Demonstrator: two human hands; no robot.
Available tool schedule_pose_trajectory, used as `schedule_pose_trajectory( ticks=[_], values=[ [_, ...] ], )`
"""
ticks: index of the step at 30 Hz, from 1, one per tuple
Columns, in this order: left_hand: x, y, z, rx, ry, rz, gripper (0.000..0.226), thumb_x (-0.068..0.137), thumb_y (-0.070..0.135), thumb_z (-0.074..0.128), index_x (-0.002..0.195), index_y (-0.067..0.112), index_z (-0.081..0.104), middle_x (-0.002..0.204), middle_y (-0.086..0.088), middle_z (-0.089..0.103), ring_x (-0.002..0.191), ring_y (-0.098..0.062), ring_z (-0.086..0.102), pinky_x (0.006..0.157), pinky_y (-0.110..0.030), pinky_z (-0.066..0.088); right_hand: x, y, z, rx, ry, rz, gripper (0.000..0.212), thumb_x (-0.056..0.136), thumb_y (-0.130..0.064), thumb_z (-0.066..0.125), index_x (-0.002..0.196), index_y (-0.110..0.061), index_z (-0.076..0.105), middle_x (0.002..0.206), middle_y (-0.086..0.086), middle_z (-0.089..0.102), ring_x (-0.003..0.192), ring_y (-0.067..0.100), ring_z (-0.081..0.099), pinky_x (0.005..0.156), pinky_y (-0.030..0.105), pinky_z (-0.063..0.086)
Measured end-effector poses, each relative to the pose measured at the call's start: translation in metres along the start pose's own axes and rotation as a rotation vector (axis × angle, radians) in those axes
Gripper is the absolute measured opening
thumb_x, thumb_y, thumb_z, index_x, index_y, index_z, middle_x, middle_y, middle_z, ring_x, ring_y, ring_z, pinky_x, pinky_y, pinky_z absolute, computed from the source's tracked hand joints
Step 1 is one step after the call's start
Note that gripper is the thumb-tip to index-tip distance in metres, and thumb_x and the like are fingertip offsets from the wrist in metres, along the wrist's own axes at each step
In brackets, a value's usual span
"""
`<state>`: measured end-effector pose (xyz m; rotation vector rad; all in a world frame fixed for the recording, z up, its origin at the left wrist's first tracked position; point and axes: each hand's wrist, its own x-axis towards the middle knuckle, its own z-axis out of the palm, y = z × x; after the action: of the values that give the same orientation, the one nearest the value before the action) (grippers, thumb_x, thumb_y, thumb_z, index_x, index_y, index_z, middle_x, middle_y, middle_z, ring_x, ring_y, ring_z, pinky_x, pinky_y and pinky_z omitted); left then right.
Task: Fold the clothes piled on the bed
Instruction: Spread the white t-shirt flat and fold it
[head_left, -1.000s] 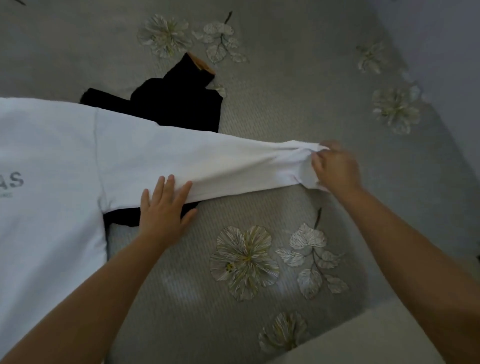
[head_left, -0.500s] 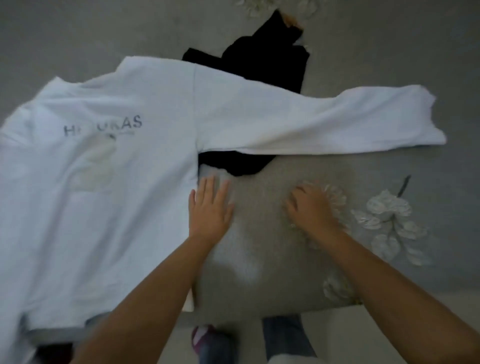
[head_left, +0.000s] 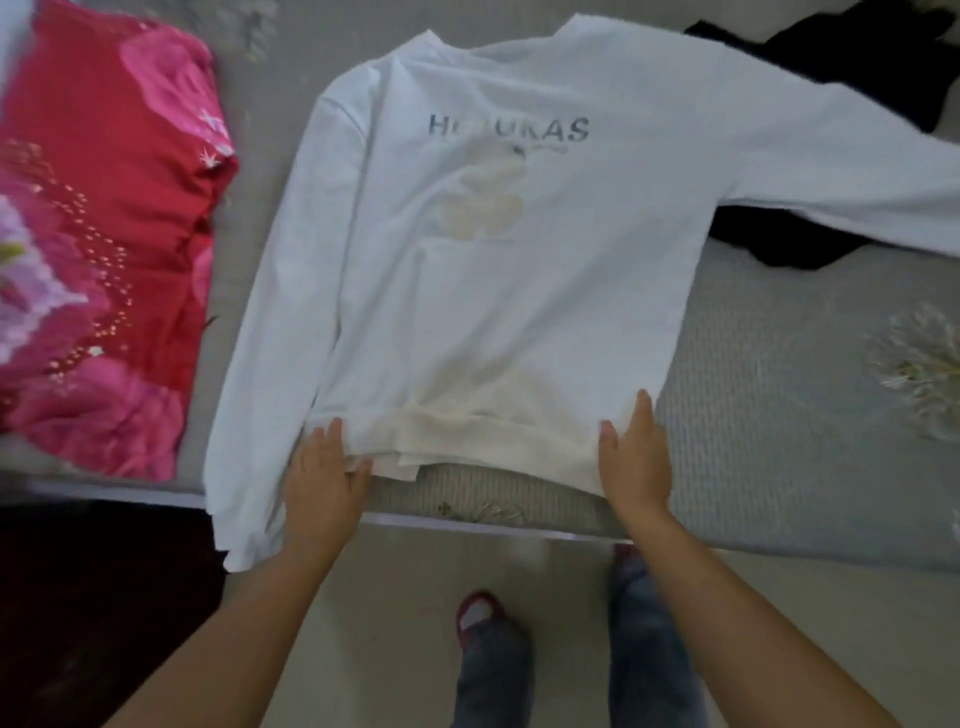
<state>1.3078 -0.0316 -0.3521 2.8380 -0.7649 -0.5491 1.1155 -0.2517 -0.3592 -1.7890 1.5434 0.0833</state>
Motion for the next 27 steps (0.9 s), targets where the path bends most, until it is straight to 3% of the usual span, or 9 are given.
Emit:
schedule_pose_trajectory(
  ticks=[2,6,10,13,15,17,19,23,27],
  values=[
    [0.01,-0.013,-0.002,0.038,-0.041,0.132,0.074,0.088,0.063,0.018,0.13,0.005,0.039,0.123,-0.031,0.052,0.111,-0.05,0.051,0.097,-0.051,0.038,-0.002,-0.005,-0.001,-0.057,0.004,-0.021,0.053,0.098,-0.028,0.035,0.146,-0.015,0.017,0.131,0.025,0.044,0.114,0.037,0.048,0.09,0.037,0.039],
    [0.026,-0.012,0.008,0.169,-0.11,0.266,0.068,0.089,0.064,0.009,0.121,0.014,0.043,0.119,-0.028,0.056,0.107,-0.051,0.053,0.087,-0.062,0.04,-0.014,0.02,-0.033,-0.293,0.105,-0.075,0.051,0.097,-0.031,0.037,0.144,-0.015,0.025,0.12,0.029,0.051,0.106,0.041,0.052,0.085,0.042,0.042],
    [0.022,-0.02,0.018,0.26,-0.212,0.373,0.073,0.072,0.061,0.035,0.121,0.011,0.054,0.118,-0.022,0.06,0.11,-0.049,0.053,0.088,-0.065,0.036,-0.023,0.062,-0.078,-0.486,0.14,0.043,0.054,0.095,-0.033,0.042,0.143,-0.015,0.027,0.123,0.03,0.046,0.109,0.044,0.049,0.09,0.047,0.039],
    [0.026,-0.027,0.018,0.28,-0.025,0.536,0.052,0.072,0.047,0.042,0.105,0.011,0.059,0.08,-0.017,0.065,0.074,-0.036,0.065,0.077,-0.048,0.046,-0.025,0.069,-0.085,-0.529,0.104,0.1,0.057,0.095,-0.034,0.042,0.145,-0.015,0.023,0.124,0.032,0.042,0.11,0.045,0.047,0.092,0.047,0.037],
    [0.029,-0.032,0.018,0.209,0.069,0.677,0.033,0.079,0.035,0.044,0.093,0.01,0.06,0.06,-0.014,0.057,0.053,-0.031,0.058,0.062,-0.039,0.044,-0.028,0.07,-0.077,-0.538,0.078,0.115,0.059,0.095,-0.036,0.04,0.146,-0.016,0.019,0.126,0.031,0.038,0.111,0.045,0.046,0.093,0.047,0.037],
    [0.033,-0.037,0.017,0.171,0.093,0.772,0.026,0.081,0.024,0.045,0.077,0.007,0.065,0.054,-0.013,0.053,0.046,-0.028,0.053,0.047,-0.034,0.044,-0.031,0.071,-0.066,-0.537,0.061,0.146,0.061,0.095,-0.038,0.039,0.147,-0.017,0.016,0.129,0.031,0.035,0.113,0.045,0.045,0.094,0.047,0.036],
    [0.034,-0.044,0.015,0.173,0.114,0.811,0.024,0.079,0.022,0.044,0.07,0.009,0.063,0.055,-0.014,0.053,0.05,-0.029,0.052,0.046,-0.036,0.046,-0.032,0.073,-0.057,-0.544,0.054,0.149,0.062,0.095,-0.038,0.039,0.147,-0.015,0.014,0.133,0.032,0.032,0.115,0.046,0.043,0.096,0.048,0.035],
    [0.029,-0.066,0.004,0.263,0.043,0.668,0.024,0.073,0.028,0.044,0.067,0.013,0.06,0.074,-0.015,0.063,0.087,-0.028,0.047,0.07,-0.059,0.041,-0.032,0.077,-0.052,-0.569,0.032,0.14,0.063,0.096,-0.042,0.033,0.147,-0.015,0.011,0.137,0.032,0.028,0.12,0.046,0.039,0.098,0.048,0.033],
    [0.003,-0.093,0.002,0.314,-0.177,0.599,0.018,0.075,0.033,0.04,0.084,0.02,0.05,0.105,-0.023,0.063,0.099,-0.056,0.054,0.068,-0.073,0.038,-0.046,0.089,-0.041,-0.581,-0.033,0.157,0.067,0.095,-0.046,0.03,0.148,-0.016,0.003,0.143,0.03,0.022,0.126,0.044,0.034,0.101,0.049,0.031]
  ],
)
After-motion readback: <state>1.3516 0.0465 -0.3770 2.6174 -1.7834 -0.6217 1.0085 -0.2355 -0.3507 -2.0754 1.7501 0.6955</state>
